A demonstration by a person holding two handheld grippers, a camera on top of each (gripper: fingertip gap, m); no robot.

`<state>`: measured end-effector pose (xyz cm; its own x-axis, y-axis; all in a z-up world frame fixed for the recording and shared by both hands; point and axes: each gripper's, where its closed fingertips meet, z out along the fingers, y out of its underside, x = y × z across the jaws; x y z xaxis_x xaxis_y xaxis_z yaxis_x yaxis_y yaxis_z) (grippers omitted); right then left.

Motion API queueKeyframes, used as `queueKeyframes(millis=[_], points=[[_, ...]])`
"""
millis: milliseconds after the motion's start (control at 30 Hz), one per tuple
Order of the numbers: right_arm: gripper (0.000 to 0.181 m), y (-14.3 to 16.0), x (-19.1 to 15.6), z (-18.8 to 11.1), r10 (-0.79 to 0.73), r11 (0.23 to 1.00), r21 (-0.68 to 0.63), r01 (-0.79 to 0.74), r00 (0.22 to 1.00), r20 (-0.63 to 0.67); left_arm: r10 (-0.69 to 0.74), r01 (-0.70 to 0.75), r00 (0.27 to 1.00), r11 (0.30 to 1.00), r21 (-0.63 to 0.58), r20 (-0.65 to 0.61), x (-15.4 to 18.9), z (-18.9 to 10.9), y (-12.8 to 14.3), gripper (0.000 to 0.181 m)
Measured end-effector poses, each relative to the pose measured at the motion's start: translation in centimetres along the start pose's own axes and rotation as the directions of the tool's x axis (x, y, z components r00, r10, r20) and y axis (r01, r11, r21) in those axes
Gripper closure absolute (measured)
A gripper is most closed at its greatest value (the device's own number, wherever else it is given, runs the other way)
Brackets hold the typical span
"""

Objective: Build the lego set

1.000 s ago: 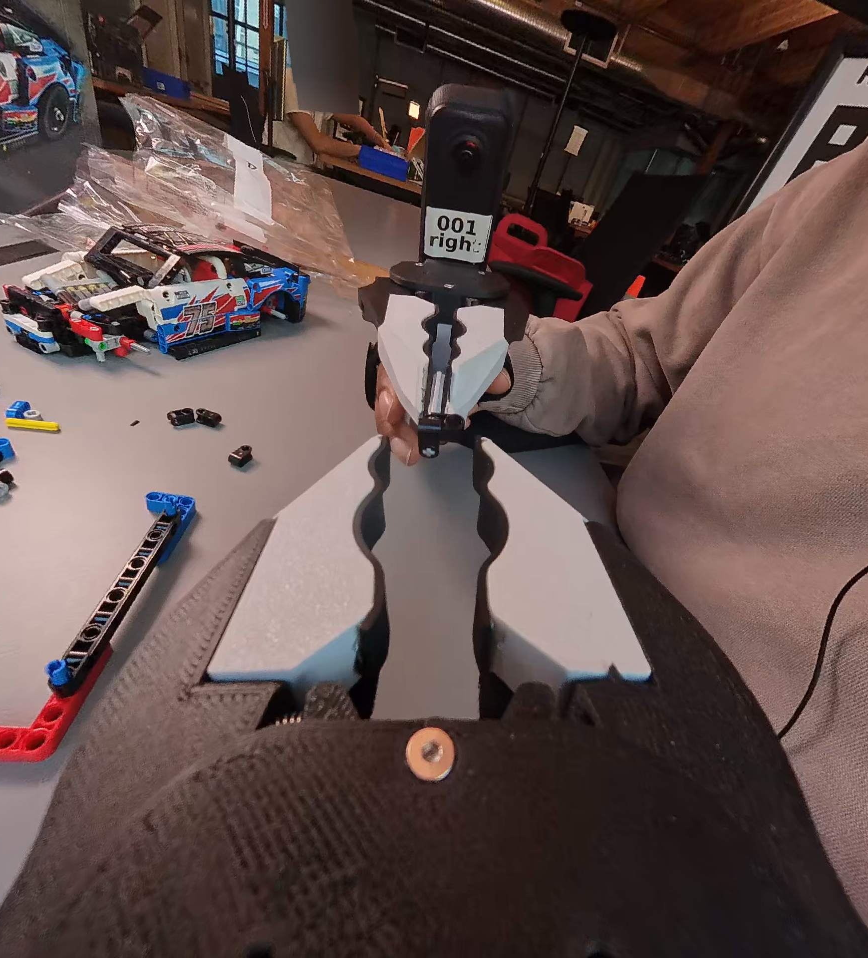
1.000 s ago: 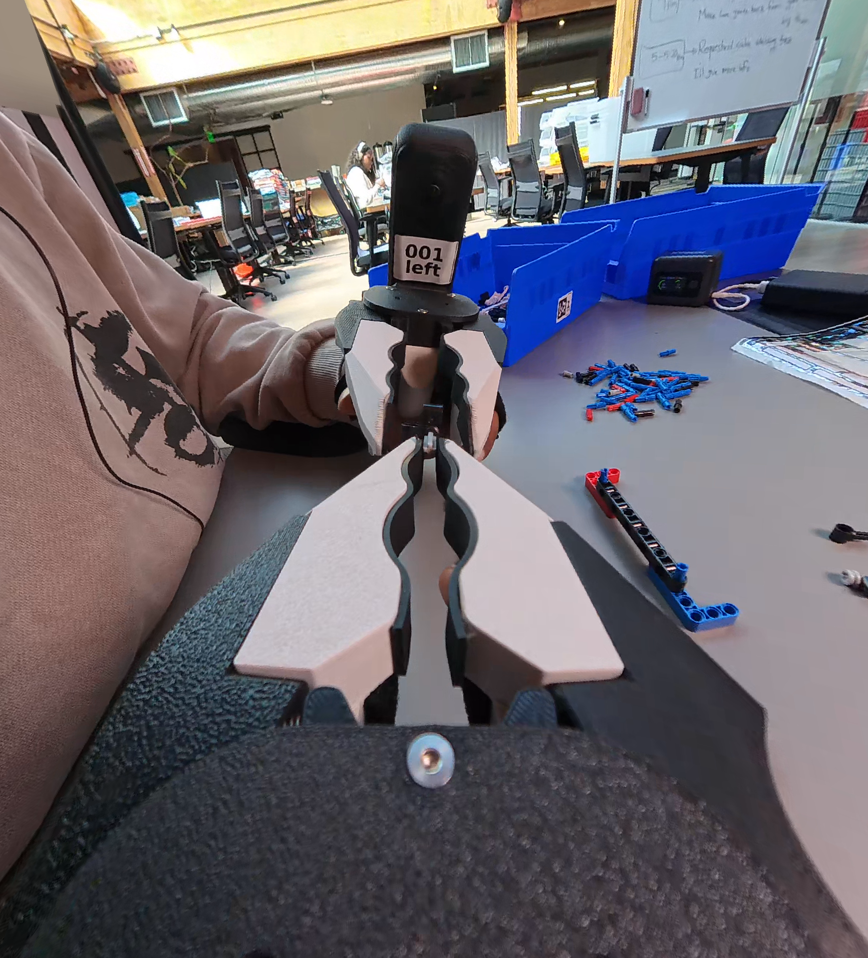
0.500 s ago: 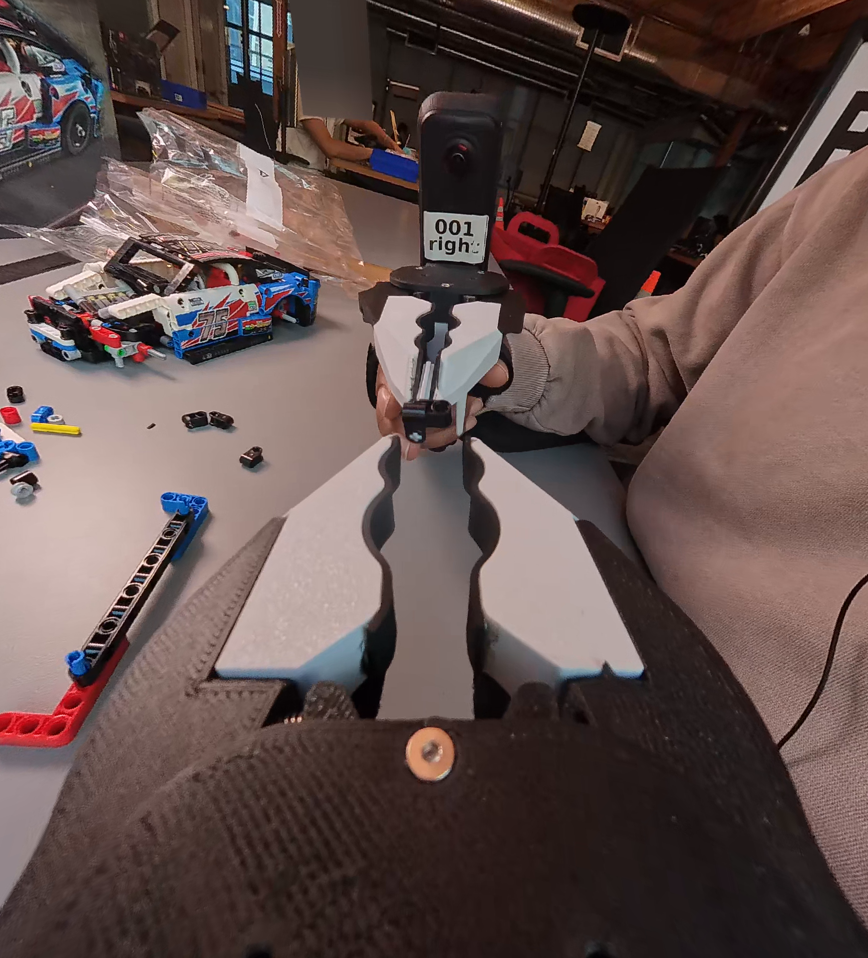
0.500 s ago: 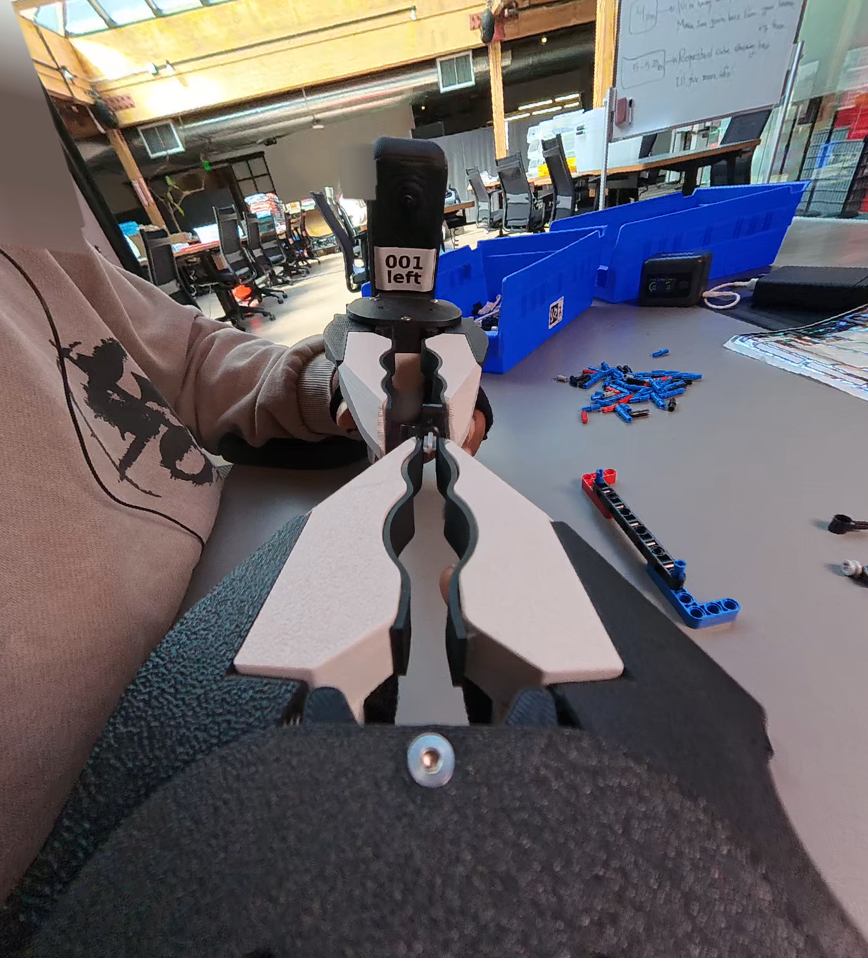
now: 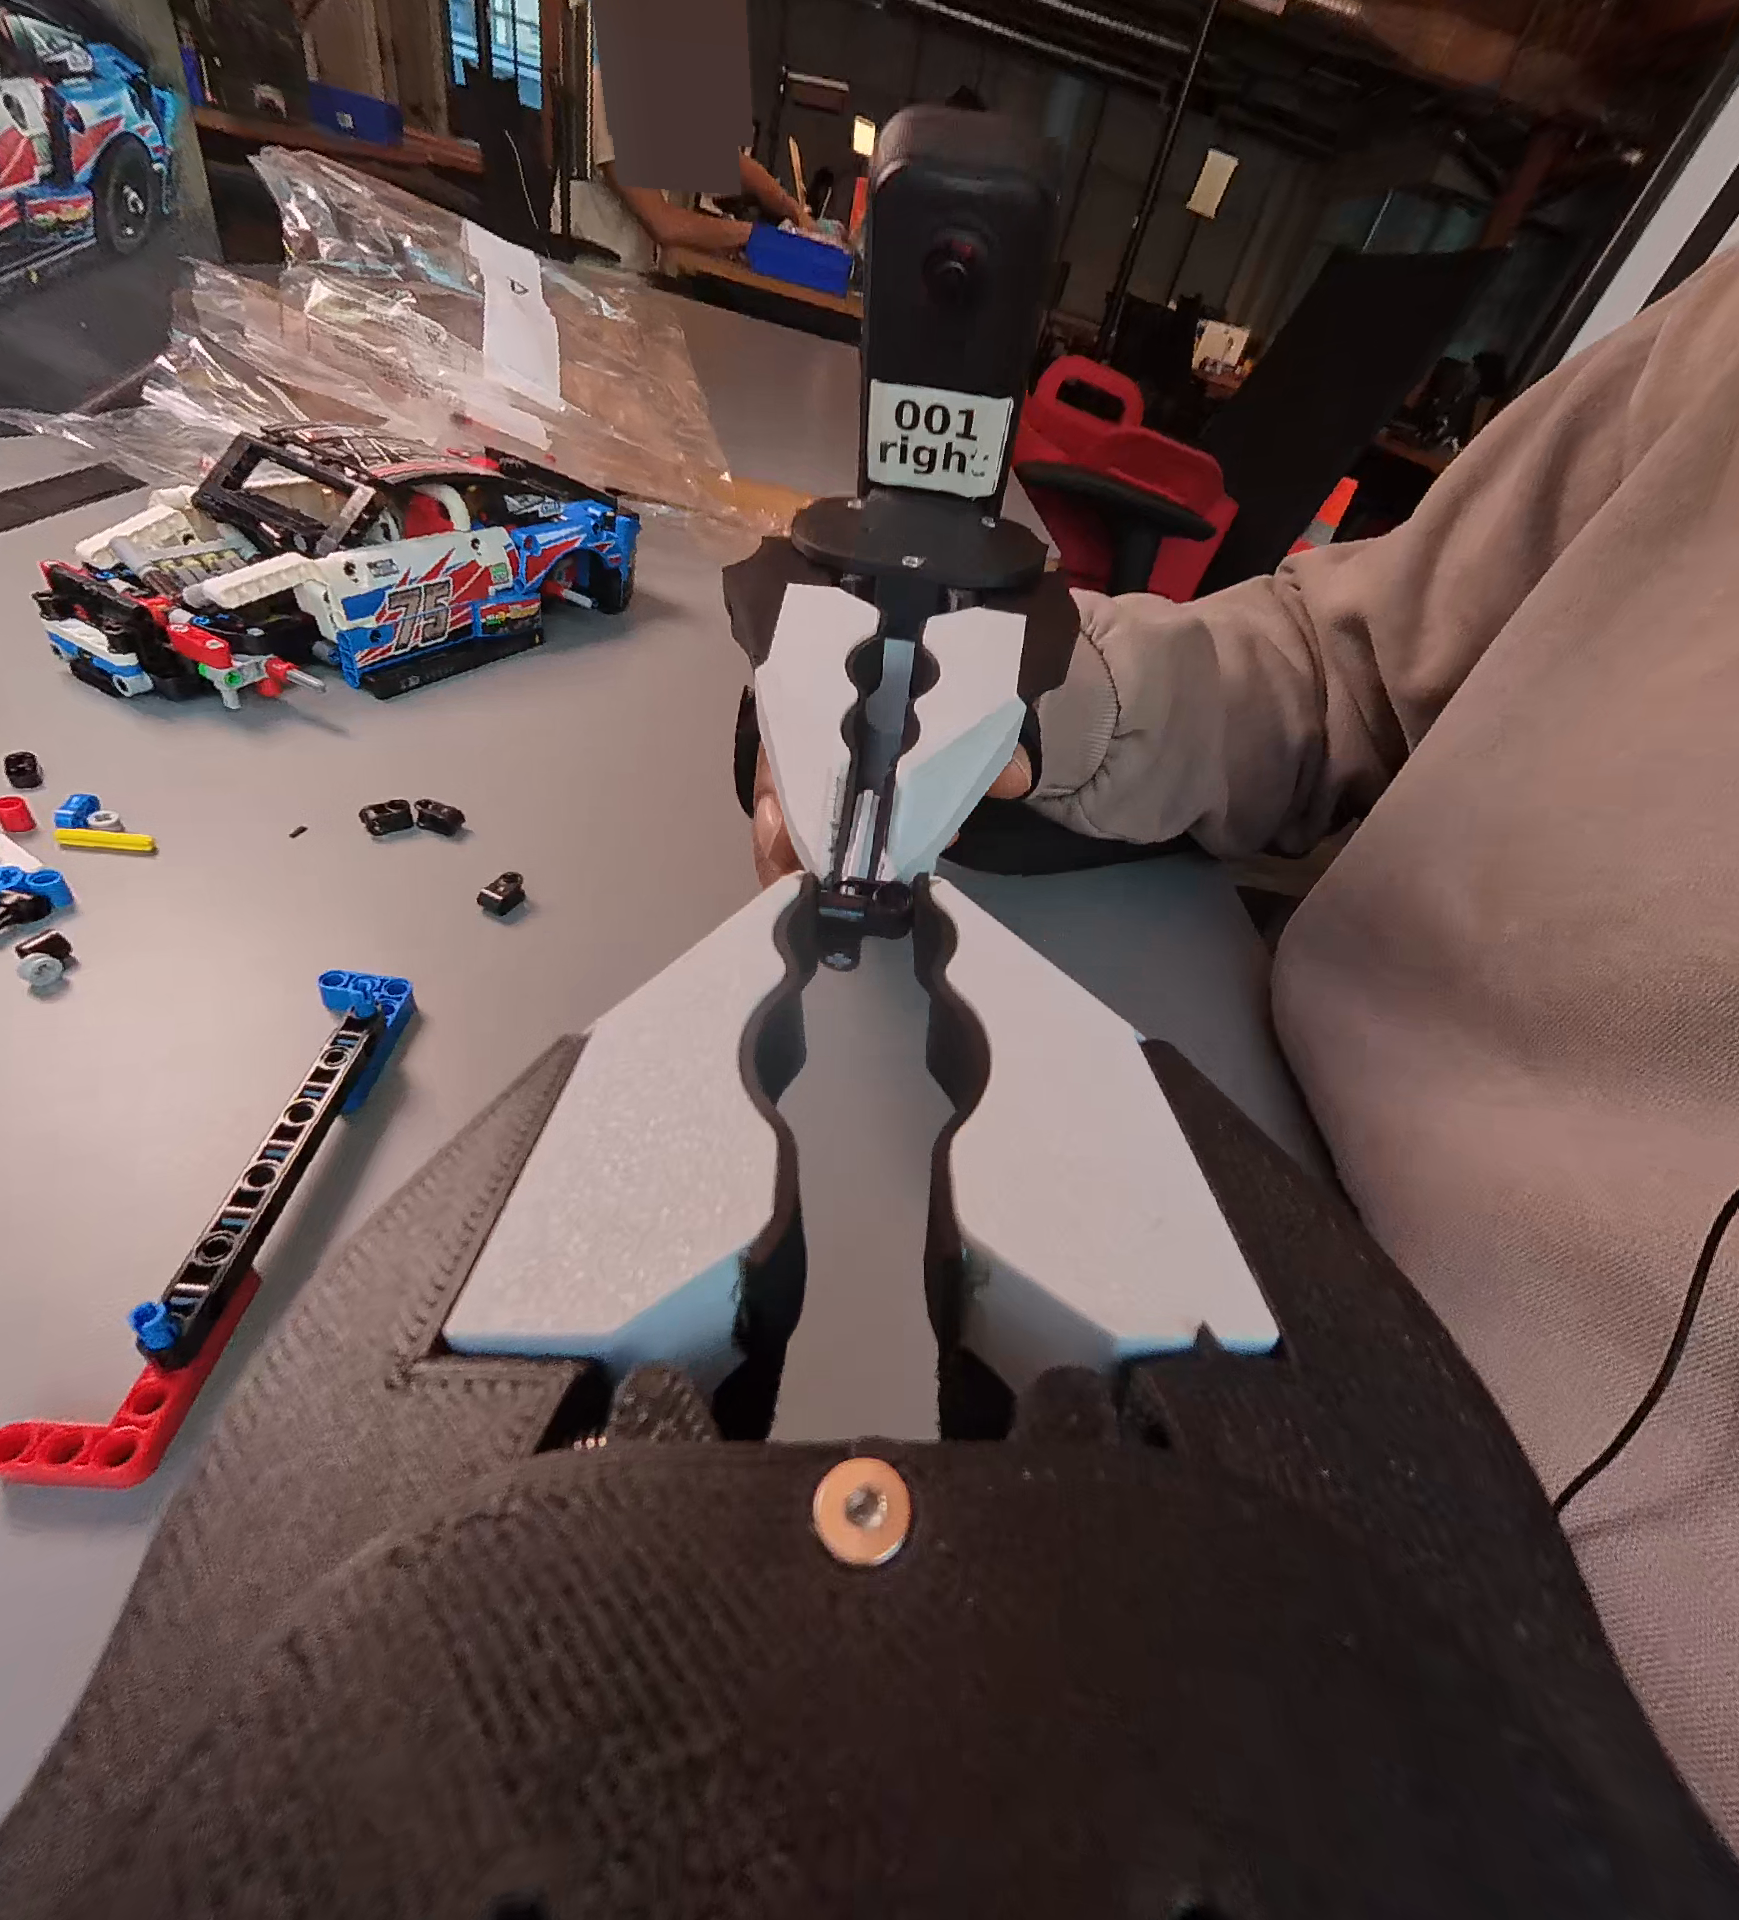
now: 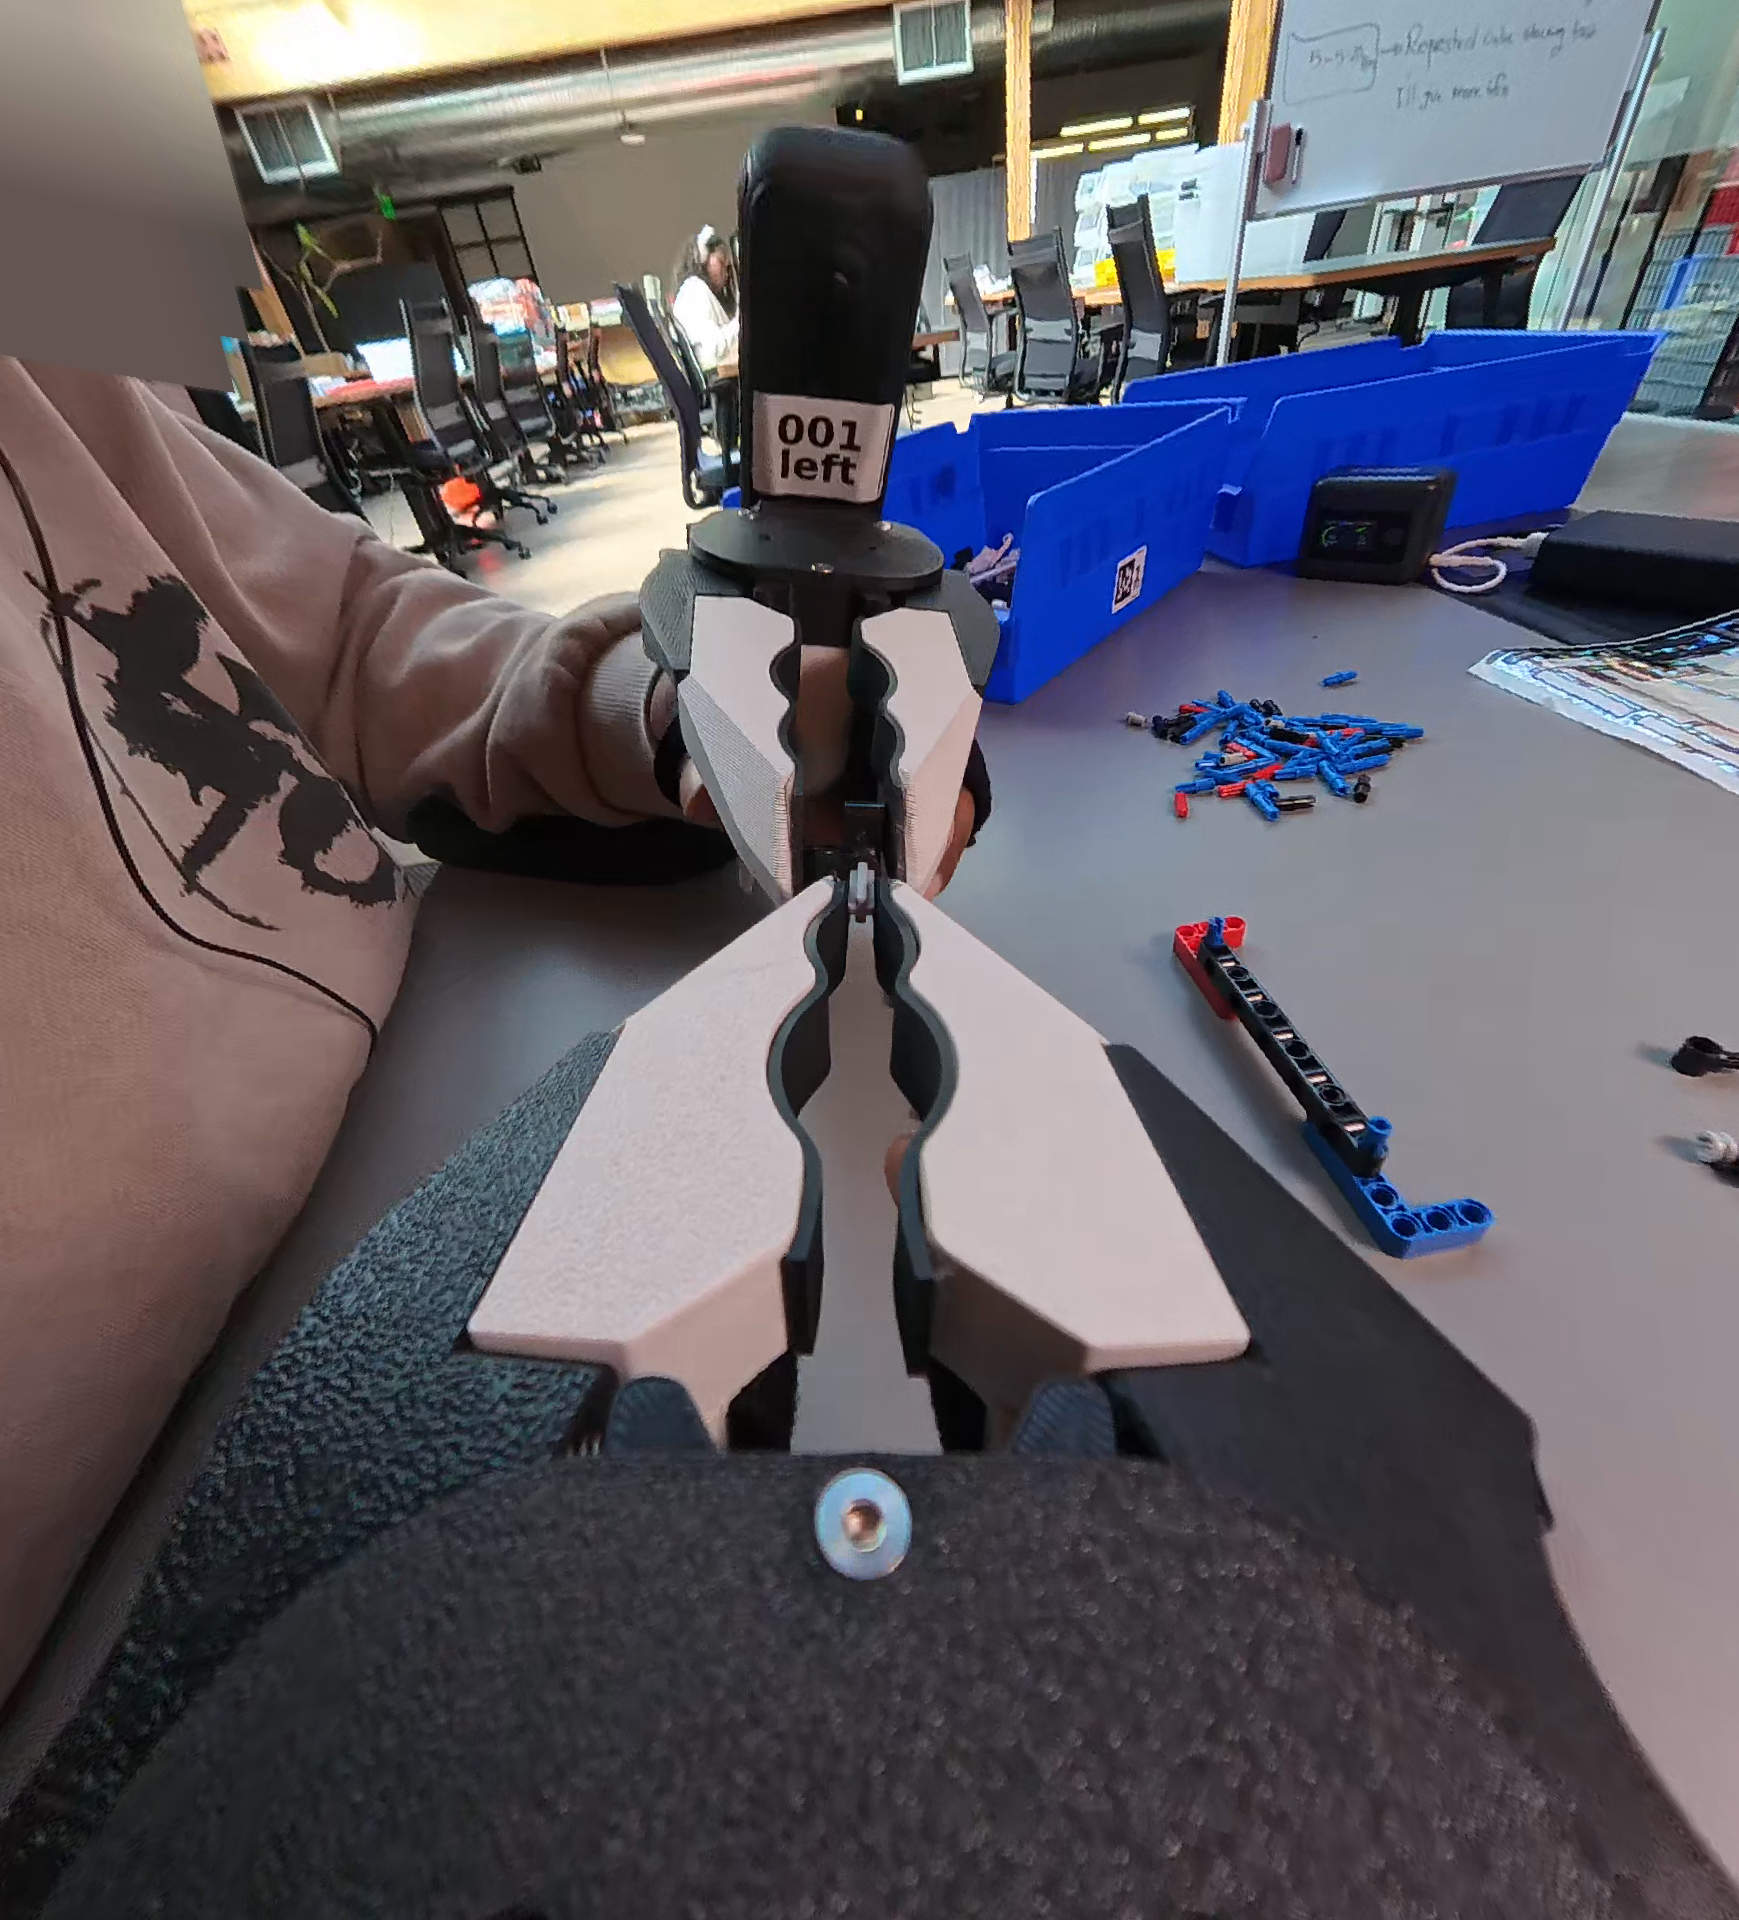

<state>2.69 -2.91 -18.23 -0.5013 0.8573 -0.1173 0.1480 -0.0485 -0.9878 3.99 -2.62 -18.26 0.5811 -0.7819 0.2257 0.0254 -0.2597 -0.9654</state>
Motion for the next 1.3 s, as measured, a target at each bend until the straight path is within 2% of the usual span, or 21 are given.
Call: queueKeyframes(millis=[100, 167, 233, 333, 467, 600, 767, 833, 900, 1100, 1300], points=[[0.168, 1.7, 1.2, -1.0, -0.093, 0.982, -0.167, 0.086, 0.995, -0.037, 0.034, -0.033, 0.999, 0.999, -0.032, 0.03, -0.4, -0.4, 0.4, 0.165], [0.166, 2.8, 3.7, -3.1, -0.14, 0.952, -0.291, 0.098, 0.982, -0.126, 0.057, -0.053, 0.996, 0.997, -0.053, 0.071, -1.1, -0.9, 0.6, 0.165], [0.166, 3.7, 6.7, -5.5, -0.161, 0.926, -0.372, 0.058, 0.955, -0.25, 0.072, -0.065, 0.992, 0.995, -0.075, 0.102, -1.7, -1.2, 0.9, 0.165], [0.165, 6.0, 9.6, -7.8, -0.157, 0.87, -0.492, -0.032, 0.929, -0.337, 0.069, -0.058, 0.99, 0.994, -0.087, 0.124, -2.2, -1.1, 1.3, 0.165], [0.164, 8.2, 10.8, -7.7, -0.138, 0.806, -0.584, -0.1, 0.927, -0.349, 0.072, -0.055, 0.988, 0.991, -0.126, 0.135, -2.6, -0.8, 2.2, 0.165], [0.165, 8.5, 11.6, -7.0, -0.154, 0.769, -0.629, -0.115, 0.922, -0.356, 0.075, -0.056, 0.988, 0.988, -0.143, 0.132, -2.6, -0.7, 2.8, 0.165], [0.166, 9.1, 11.5, -6.4, -0.183, 0.685, -0.721, -0.101, 0.935, -0.305, 0.069, -0.051, 0.99, 0.987, -0.153, 0.121, -2.5, -0.6, 3.1, 0.165], [0.175, 9.2, 11.2, -6.0, -0.175, 0.668, -0.739, -0.089, 0.946, -0.272, 0.073, -0.054, 0.99, 0.986, -0.157, 0.121, -2.4, -0.6, 3.1, 0.165], [0.175, 9.2, 10.9, -5.7, -0.184, 0.658, -0.75, -0.065, 0.952, -0.244, 0.075, -0.055, 0.989, 0.986, -0.158, 0.124, -2.4, -0.6, 3.2, 0.165], [0.175, 9.4, 6.8, -4.5, -0.177, 0.679, -0.731, 0.063, 0.981, -0.079, 0.062, -0.041, 0.988, 0.987, -0.156, 0.138, -2.8, -0.9, 3.3, 0.165], [0.175, 9.9, 3.4, -4.4, -0.215, 0.651, -0.74, 0.168, 0.976, 0.033, 0.069, -0.046, 0.989, 0.984, -0.172, 0.134, -2.6, -0.7, 3.6, 0.165]])
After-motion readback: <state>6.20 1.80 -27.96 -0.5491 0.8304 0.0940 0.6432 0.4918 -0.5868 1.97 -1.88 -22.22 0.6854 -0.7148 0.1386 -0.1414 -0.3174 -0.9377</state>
